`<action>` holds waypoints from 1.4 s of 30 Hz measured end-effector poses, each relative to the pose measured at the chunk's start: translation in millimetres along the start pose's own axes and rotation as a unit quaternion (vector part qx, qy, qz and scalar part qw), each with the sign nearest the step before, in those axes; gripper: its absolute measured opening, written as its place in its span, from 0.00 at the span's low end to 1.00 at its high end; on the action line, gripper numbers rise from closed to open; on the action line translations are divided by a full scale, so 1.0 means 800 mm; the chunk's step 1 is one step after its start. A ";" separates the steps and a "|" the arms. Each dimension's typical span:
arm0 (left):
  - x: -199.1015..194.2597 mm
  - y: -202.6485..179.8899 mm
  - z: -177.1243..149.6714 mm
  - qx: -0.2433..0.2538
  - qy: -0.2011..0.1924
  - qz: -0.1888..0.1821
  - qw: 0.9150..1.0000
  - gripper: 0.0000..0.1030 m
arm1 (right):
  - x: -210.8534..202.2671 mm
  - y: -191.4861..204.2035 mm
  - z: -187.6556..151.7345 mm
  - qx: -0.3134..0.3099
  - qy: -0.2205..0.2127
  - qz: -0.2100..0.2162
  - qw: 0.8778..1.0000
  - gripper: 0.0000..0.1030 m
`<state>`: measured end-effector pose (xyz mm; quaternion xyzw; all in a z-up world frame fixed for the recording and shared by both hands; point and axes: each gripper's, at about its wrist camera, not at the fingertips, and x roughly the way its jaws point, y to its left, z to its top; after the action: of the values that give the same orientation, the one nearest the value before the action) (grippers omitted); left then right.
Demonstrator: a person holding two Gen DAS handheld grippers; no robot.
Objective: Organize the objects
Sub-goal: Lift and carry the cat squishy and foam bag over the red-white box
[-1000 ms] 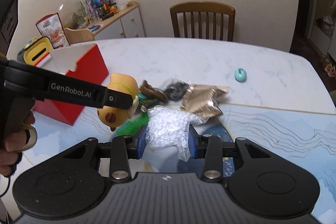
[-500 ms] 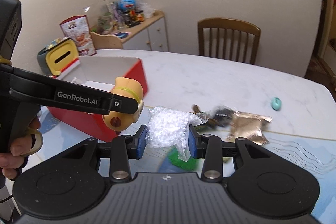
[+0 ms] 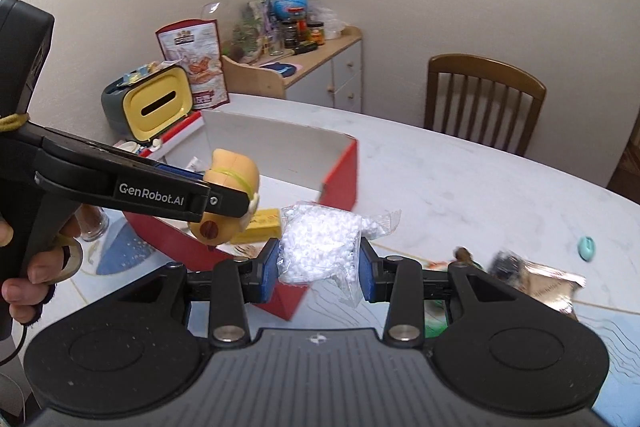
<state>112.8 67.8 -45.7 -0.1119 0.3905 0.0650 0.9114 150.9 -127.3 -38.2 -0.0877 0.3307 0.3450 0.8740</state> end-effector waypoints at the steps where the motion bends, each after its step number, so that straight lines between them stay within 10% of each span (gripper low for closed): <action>1: 0.001 0.009 0.001 -0.001 0.000 0.004 1.000 0.40 | 0.006 0.006 0.004 -0.002 0.002 0.002 1.000 0.37; 18: 0.069 0.122 0.044 0.009 0.024 0.055 0.998 0.40 | 0.143 0.091 0.055 -0.046 0.068 0.020 0.996 0.37; 42: 0.170 0.120 0.051 0.077 0.133 0.045 0.987 0.41 | 0.246 0.104 0.043 -0.028 0.169 0.033 0.985 0.39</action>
<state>214.9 174.8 -131.9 -0.0314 0.5163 0.0601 0.8537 220.4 55.6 -131.1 -0.1580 0.4664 0.3627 0.7912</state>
